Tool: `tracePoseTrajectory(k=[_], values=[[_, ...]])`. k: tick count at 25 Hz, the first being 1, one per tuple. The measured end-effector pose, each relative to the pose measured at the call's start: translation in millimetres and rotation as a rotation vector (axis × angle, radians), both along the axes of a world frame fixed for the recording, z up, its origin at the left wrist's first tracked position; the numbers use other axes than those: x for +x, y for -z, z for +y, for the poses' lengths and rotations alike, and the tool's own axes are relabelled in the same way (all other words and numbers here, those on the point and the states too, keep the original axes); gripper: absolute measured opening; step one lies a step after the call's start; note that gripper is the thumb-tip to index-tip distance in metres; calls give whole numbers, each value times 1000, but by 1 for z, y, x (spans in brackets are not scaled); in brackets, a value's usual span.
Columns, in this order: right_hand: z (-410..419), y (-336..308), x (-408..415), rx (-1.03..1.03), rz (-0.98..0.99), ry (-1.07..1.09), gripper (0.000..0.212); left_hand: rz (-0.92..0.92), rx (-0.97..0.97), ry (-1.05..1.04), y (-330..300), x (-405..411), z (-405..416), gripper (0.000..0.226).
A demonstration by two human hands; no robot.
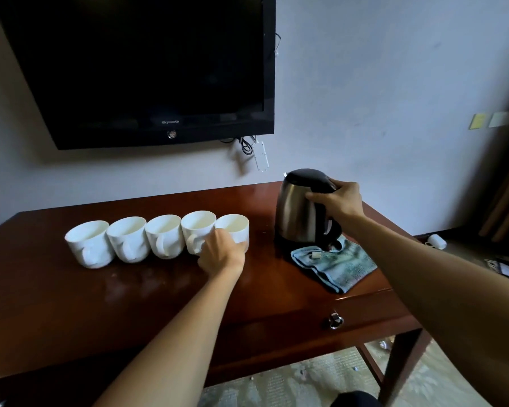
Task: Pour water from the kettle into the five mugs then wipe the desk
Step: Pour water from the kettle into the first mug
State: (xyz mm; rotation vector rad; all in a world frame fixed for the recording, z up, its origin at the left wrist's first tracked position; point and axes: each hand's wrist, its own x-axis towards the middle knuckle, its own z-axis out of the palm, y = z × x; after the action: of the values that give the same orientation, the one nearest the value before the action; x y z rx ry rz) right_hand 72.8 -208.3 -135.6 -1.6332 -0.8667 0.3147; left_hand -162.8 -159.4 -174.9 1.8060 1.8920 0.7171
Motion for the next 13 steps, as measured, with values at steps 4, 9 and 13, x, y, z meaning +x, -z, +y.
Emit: tracePoseTrajectory(k=[4, 9, 13], values=[[0, 3, 1, 45, 9, -25, 46, -140, 33, -59, 15, 12, 3, 37], [-1, -4, 0, 106, -18, -65, 34, -288, 86, -50, 25, 12, 14, 41], [-6, -22, -1, 175, -19, -62, 26, -375, 118, -17, 30, 7, 27, 41]])
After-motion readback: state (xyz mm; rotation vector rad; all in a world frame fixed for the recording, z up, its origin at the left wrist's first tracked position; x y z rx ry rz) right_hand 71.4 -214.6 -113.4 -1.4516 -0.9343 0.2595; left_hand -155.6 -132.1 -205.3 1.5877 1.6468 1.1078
